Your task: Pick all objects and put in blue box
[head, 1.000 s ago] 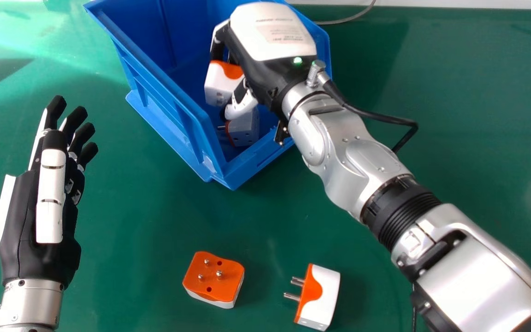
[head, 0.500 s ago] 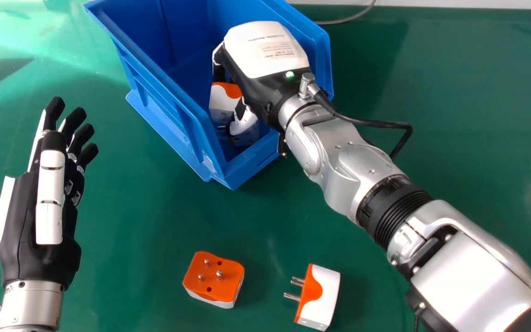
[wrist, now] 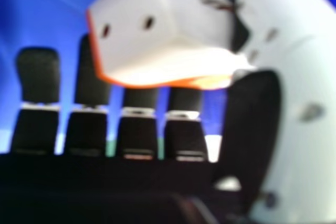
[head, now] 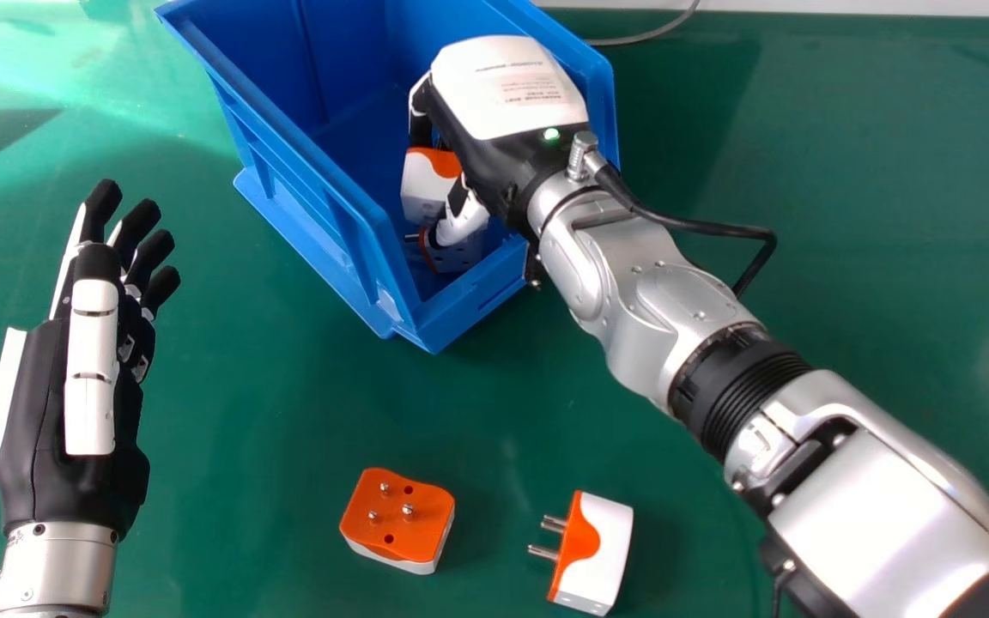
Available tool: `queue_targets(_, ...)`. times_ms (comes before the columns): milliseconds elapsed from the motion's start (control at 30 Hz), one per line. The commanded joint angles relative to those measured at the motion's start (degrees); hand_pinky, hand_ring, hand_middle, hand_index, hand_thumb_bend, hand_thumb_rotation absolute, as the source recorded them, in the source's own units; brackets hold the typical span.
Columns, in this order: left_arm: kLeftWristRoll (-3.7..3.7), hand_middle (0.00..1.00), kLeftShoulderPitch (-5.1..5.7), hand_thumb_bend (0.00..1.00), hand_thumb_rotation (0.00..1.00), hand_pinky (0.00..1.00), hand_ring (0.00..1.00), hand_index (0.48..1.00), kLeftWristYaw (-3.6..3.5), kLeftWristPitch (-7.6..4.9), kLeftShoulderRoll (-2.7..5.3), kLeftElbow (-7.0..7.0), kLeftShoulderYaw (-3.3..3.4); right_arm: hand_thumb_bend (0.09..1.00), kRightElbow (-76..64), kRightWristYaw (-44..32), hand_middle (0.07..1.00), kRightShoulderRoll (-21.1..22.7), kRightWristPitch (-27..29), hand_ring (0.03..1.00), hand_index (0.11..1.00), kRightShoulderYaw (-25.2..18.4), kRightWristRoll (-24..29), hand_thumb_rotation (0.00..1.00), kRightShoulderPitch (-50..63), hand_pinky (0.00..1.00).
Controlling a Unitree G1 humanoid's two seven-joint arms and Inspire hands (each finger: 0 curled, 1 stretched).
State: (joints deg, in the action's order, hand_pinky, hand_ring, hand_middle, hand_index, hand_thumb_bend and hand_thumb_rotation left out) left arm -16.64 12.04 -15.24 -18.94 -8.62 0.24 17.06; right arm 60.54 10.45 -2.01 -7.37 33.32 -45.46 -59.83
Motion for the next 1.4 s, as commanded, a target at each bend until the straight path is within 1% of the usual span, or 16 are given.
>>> queue_targets(0,-0.13,0.94,-0.07,0.49,0.95,0.94,0.93,0.959,-0.3,-1.32,-0.38,-0.54,0.39,0.51,-2.58,-0.67,0.53,0.0,-0.46,0.398,0.503,0.39,-0.29,0.0,-2.3,0.31)
queue_targets(33,-0.08,0.94,-0.1,0.49,0.95,0.94,0.93,0.958,-0.3,-1.41,-0.38,-0.51,0.4,0.561,-3.16,-1.0,0.581,0.24,-0.22,0.441,0.582,0.31,0.02,0.07,-2.05,0.34)
queue_targets(67,-0.04,0.94,-0.18,0.49,0.95,0.94,0.93,0.958,-0.28,-1.44,-0.41,-0.46,0.43,0.561,-3.65,-1.08,0.581,0.41,0.09,0.441,0.582,0.17,0.32,0.07,-1.82,0.34)
queue_targets(100,0.01,0.94,-0.22,0.49,0.95,0.95,0.93,0.956,-0.22,-1.34,-0.43,-0.5,0.44,0.615,-4.05,-0.91,0.656,0.65,0.44,0.528,0.663,0.3,0.26,0.14,-1.64,0.4)
queue_targets(133,0.13,0.94,-0.25,0.49,0.95,0.95,0.93,0.956,-0.1,-1.19,-0.46,-0.6,0.43,0.615,-4.5,-0.69,0.656,0.88,0.6,0.528,0.663,0.5,0.05,0.14,-1.43,0.4)
queue_targets(233,0.3,0.94,-0.28,0.49,0.95,0.95,0.93,0.948,0.13,-0.95,-0.46,-0.66,0.38,0.745,-5.77,-0.77,0.823,1.42,0.34,0.737,0.828,1.14,-0.59,0.27,-0.95,0.58)
queue_targets(267,0.31,0.94,-0.34,0.49,0.95,0.95,0.93,0.948,0.18,-1.08,-0.4,-0.57,0.38,0.745,-6.13,-0.85,0.823,1.6,0.26,0.737,0.828,1.34,-0.73,0.27,-0.81,0.58)
queue_targets(333,0.34,0.93,-0.43,0.49,0.95,0.95,0.93,0.946,0.14,-1.18,-0.47,-0.39,0.35,0.796,-6.74,-1.17,0.887,1.91,-0.01,0.823,0.89,1.67,-0.86,0.33,-0.63,0.67)
queue_targets(467,0.62,0.93,-0.5,0.5,0.95,0.95,0.93,0.948,0.14,-1.26,-0.54,-0.44,0.27,0.86,-7.67,-0.8,0.963,2.5,0.01,0.931,0.964,2.25,-1.04,0.41,-0.3,0.81)
queue_targets(600,0.08,0.93,-0.63,0.5,0.95,0.95,0.93,0.947,0.15,-0.98,-0.23,-0.49,0.35,0.875,-9.54,-0.63,0.981,3.34,-0.03,0.955,0.982,2.8,-1.38,0.43,0.18,0.84)
queue_targets(733,0.2,0.93,-1.0,0.49,0.95,0.95,0.93,0.947,-0.25,-1.53,-0.45,0.12,0.34,0.879,-13.2,-0.74,0.994,4.74,0.01,0.975,0.995,2.93,-1.63,0.45,1.24,0.86)
queue_targets(900,-0.06,0.93,-1.31,0.49,0.95,0.95,0.93,0.945,-0.3,-1.34,-0.41,0.24,0.38,0.855,-18.8,-3.09,0.999,6.53,-1.15,0.987,0.998,3.01,-2.41,0.43,2.83,0.88)
queue_targets(1200,0.46,0.93,-1.56,0.49,0.95,0.94,0.93,0.947,0.15,-0.99,-0.44,0.11,0.16,0.839,-29.7,-5.37,1.0,10.48,-1.88,0.976,0.991,2.76,-4.93,0.39,7.33,0.89)
queue_targets(1233,0.17,0.94,-1.57,0.5,0.95,0.94,0.93,0.949,0.01,-0.92,-0.4,0.09,0.15,0.836,-30.76,-5.65,1.0,10.83,-1.94,0.97,0.988,2.7,-5.26,0.37,7.79,0.89)
queue_targets(1300,-0.02,0.94,-1.56,0.5,0.95,0.94,0.93,0.95,0.06,-0.82,-0.29,-0.01,0.17,0.832,-33.06,-6.18,1.0,11.54,-2.28,0.966,0.984,2.61,-6.06,0.36,8.74,0.89)
queue_targets(1367,0.43,0.94,-1.58,0.5,0.94,0.94,0.93,0.952,0.15,-1.07,-0.46,0.22,0.21,0.826,-35.45,-6.44,0.999,12.3,-2.63,0.961,0.98,2.53,-6.82,0.35,9.76,0.89)
